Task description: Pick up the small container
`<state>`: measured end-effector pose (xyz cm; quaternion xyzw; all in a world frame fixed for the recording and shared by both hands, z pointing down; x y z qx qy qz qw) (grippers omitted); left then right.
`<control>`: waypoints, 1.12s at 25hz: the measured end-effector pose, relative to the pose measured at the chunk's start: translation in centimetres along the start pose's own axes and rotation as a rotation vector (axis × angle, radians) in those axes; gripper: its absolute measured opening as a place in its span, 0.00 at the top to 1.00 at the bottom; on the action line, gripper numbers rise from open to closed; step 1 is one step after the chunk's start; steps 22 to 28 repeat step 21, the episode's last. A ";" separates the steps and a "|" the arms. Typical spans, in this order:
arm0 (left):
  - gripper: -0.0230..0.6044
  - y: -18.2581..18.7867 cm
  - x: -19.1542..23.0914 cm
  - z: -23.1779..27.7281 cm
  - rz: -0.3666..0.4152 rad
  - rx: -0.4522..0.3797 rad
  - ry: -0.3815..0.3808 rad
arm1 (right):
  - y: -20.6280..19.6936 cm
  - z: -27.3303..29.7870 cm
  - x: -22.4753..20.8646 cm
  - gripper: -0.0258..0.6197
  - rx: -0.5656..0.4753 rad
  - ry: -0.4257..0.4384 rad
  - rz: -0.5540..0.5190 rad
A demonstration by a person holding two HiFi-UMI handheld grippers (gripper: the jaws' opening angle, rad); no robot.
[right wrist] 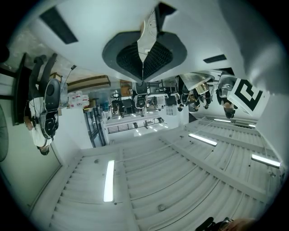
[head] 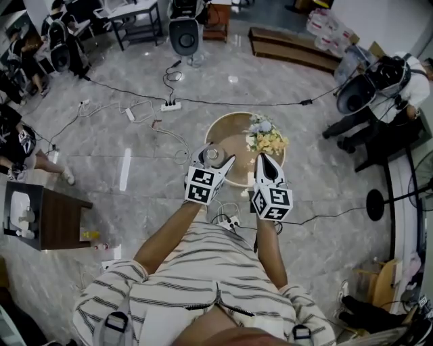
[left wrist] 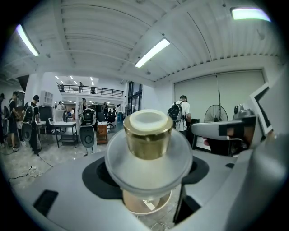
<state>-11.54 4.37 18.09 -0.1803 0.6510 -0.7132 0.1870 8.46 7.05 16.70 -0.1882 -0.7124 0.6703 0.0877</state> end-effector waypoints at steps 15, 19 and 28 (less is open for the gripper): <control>0.44 1.1 1.3 -0.7 0.009 -0.047 0.014 | -0.3 1.1 0.7 0.96 0.018 0.002 -0.001; 0.44 1.1 1.9 -0.6 0.012 -0.054 0.016 | -0.5 1.7 1.0 0.96 0.026 0.003 -0.006; 0.44 1.1 2.2 -0.6 0.016 -0.057 0.018 | -0.6 2.0 1.1 0.96 0.028 0.005 -0.008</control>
Point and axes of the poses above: the fingertips, and each gripper's own axes: z forward along the fingers, x to its left, y out of its top, the point moved 10 cm from there along -z, backward along the fingers, and after that the axes turned 11 degrees about -x, right-handed, at the moved point
